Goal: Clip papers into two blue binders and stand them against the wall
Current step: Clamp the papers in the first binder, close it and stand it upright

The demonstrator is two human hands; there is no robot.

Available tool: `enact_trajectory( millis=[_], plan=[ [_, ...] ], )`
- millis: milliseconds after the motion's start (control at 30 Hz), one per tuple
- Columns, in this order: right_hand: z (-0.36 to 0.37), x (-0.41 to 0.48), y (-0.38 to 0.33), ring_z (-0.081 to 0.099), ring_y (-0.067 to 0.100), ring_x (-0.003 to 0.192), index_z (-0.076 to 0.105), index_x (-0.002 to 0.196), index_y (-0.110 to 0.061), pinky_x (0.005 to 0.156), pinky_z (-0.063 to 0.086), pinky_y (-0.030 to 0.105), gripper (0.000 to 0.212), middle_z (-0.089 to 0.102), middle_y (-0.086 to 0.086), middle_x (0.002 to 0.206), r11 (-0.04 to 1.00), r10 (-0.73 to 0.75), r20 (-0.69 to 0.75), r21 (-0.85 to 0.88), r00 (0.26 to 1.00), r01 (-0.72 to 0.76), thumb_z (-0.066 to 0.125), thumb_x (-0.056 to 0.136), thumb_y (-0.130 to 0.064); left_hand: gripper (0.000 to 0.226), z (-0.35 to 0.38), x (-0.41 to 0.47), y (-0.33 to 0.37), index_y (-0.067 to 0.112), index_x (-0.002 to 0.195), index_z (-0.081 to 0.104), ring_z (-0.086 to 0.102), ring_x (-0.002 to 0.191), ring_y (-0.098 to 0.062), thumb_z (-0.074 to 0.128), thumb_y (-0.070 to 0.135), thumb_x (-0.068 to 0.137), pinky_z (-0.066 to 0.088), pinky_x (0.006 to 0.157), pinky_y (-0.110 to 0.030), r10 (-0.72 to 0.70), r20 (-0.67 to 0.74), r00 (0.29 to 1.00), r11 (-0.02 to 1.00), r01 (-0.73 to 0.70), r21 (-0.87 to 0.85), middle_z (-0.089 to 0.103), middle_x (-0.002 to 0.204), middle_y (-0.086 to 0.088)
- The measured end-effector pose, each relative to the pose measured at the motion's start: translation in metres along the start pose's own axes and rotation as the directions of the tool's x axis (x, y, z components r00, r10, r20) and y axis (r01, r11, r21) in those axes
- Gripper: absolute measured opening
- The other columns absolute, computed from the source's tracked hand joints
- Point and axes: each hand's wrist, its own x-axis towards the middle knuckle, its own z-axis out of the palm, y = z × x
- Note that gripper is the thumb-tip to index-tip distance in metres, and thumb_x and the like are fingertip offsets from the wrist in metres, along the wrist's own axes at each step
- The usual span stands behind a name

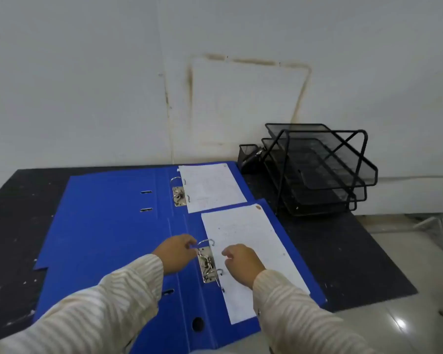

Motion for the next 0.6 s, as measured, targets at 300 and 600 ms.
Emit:
enact_trajectory(
  millis=[300,600],
  plan=[
    [0.046,-0.009,0.045,0.021,0.020,0.141,0.054,0.128,-0.025,0.113,0.018,0.033,0.036,0.030,0.002,0.152,0.979,-0.129,-0.081,-0.170,0.988,0.114,0.049,0.093,-0.028,0.030,0.059,-0.002,-0.016,0.015,0.124,0.057,0.058,0.098,-0.020,0.041,0.024,0.100,0.047,0.086,-0.032,-0.090,0.179,0.980,0.929,0.147,-0.339,0.060,0.111,-0.010],
    [0.060,-0.007,0.056,0.026,0.024,0.139,0.065,0.114,-0.018,0.112,0.016,0.032,0.025,0.043,0.007,0.144,0.972,-0.233,-0.250,-0.079,0.940,0.220,0.051,0.094,-0.020,0.020,0.081,0.014,-0.038,0.019,0.097,0.065,0.060,0.086,-0.014,0.047,0.027,0.098,0.053,0.076,-0.021,-0.103,0.179,0.978,0.795,0.189,-0.576,0.065,0.100,-0.005]
  ],
)
